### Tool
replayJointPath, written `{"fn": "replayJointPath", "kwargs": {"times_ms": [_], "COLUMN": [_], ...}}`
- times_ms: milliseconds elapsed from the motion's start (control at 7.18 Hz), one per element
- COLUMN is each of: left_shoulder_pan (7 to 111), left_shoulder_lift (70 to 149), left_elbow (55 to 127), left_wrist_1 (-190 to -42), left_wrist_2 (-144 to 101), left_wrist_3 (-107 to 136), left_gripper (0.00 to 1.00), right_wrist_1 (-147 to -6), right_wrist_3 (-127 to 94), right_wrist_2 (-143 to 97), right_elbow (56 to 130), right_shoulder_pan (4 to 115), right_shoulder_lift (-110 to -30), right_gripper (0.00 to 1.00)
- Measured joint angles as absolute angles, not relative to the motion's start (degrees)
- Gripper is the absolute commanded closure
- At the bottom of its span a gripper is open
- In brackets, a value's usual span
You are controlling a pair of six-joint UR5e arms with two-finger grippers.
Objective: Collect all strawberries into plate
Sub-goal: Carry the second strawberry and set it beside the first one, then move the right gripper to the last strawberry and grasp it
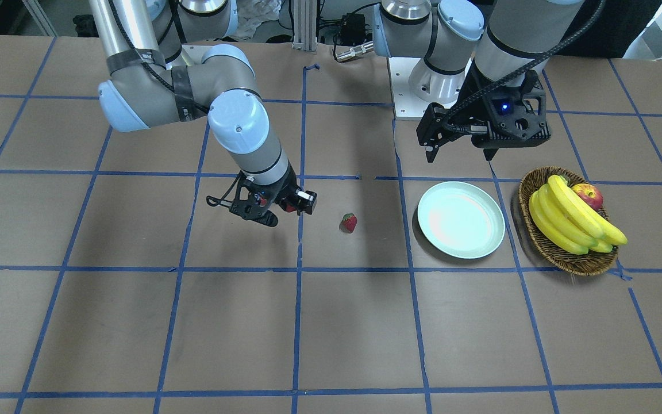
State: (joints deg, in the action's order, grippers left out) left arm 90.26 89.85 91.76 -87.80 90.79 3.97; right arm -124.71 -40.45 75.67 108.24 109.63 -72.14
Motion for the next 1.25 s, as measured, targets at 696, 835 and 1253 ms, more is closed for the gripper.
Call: {"fn": "replayJointPath", "kwargs": {"times_ms": [696, 835, 1253], "left_shoulder_pan": [90.3, 90.3, 90.3], "left_shoulder_lift": [89.9, 89.9, 89.9], "left_elbow": [91.7, 91.7, 91.7], "left_wrist_1": [-87.8, -87.8, -87.8], "left_wrist_2": [90.8, 90.8, 90.8], "left_wrist_3": [3.9, 4.0, 3.9], "left_gripper": [0.0, 0.0, 0.0], "right_wrist_1": [-125.6, -125.7, -125.9], "right_wrist_3": [-33.8, -33.9, -34.3], "right_wrist_2": [74.8, 74.8, 75.4], "right_elbow": [108.0, 107.9, 107.6], "right_shoulder_pan": [114.6, 114.6, 114.5], "right_shoulder_lift": [-66.6, -66.5, -67.5], "right_gripper": [0.0, 0.0, 0.0]}}
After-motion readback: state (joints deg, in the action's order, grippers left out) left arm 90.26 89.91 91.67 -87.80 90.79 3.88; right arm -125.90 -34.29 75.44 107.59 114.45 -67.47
